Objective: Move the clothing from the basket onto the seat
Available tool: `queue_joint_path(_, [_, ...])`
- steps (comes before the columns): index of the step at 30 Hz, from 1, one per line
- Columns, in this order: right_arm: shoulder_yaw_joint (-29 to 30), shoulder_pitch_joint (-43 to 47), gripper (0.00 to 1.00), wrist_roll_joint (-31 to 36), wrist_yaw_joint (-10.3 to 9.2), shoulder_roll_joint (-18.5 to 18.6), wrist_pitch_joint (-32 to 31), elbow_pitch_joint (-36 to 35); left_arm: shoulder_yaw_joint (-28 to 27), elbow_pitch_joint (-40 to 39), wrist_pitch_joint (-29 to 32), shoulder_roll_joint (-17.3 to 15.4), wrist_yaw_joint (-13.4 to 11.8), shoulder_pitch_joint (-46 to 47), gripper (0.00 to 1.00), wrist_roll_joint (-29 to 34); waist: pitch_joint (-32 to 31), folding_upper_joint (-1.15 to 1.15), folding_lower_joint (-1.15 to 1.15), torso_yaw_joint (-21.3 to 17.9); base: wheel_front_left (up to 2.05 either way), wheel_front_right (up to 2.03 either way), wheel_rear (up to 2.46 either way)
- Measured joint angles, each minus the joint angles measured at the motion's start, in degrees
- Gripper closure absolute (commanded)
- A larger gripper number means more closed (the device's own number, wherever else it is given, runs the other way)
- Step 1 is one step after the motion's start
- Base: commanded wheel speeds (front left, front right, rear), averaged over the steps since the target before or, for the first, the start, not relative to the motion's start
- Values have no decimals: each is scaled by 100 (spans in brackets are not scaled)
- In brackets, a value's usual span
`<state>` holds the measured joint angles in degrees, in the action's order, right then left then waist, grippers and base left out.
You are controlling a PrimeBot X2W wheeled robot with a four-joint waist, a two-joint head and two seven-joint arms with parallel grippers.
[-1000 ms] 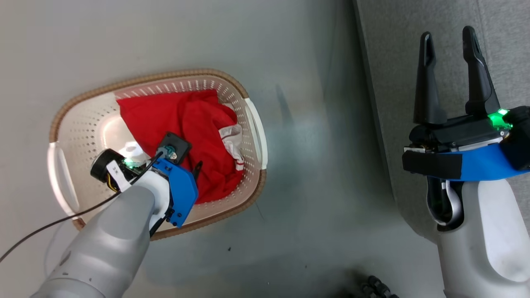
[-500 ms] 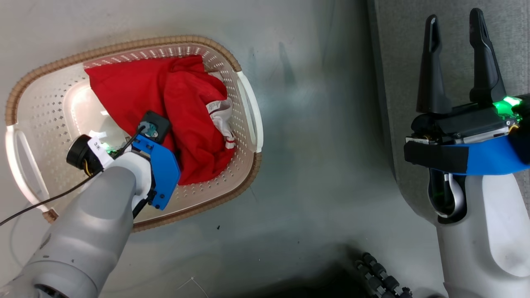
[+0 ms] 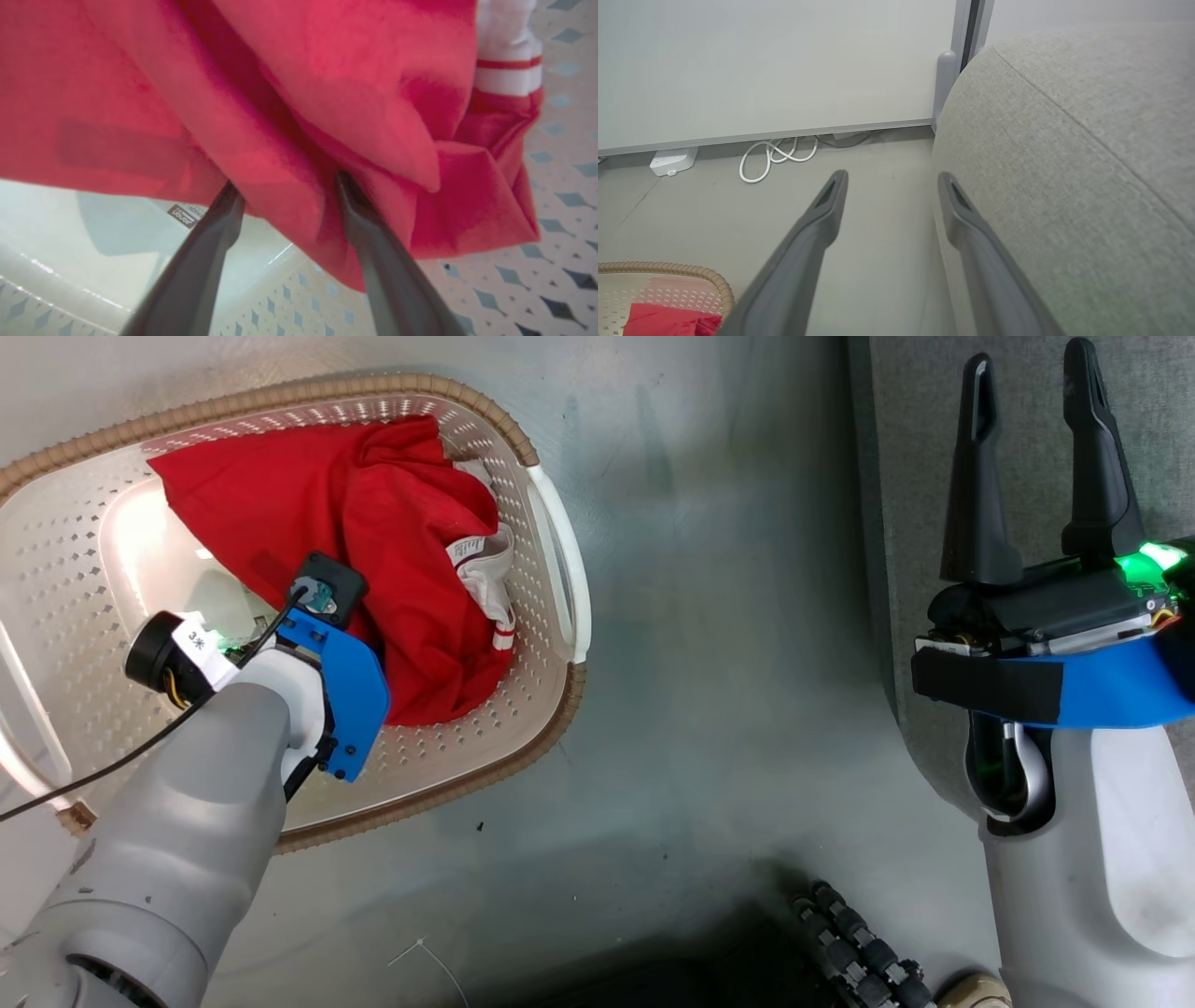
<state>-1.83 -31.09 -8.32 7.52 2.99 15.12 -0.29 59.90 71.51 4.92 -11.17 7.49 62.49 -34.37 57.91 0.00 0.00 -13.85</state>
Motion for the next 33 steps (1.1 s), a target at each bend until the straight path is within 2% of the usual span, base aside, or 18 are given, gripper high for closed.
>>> queue_joint_path(1, [0,0,0,-3,0,0,0,-1,16,3,14,5,0,0,51,-38,8,0,0,2,0,0,0])
queue_joint_path(2, [1,1,0,-4,0,0,0,-2,40,9,32,13,0,0,82,-47,14,0,0,7,0,0,0])
queue_joint_path(3, [2,1,0,-4,0,0,0,-4,70,12,32,18,0,1,100,-47,17,0,0,12,0,0,0])
queue_joint_path(14, [-4,-12,0,10,0,-1,0,12,339,-114,-69,100,0,-7,100,-297,-104,0,0,66,0,0,0])
queue_joint_path(33, [55,50,0,176,0,-4,0,225,766,-479,-1174,464,0,-161,100,-744,-1017,0,0,469,0,0,0])
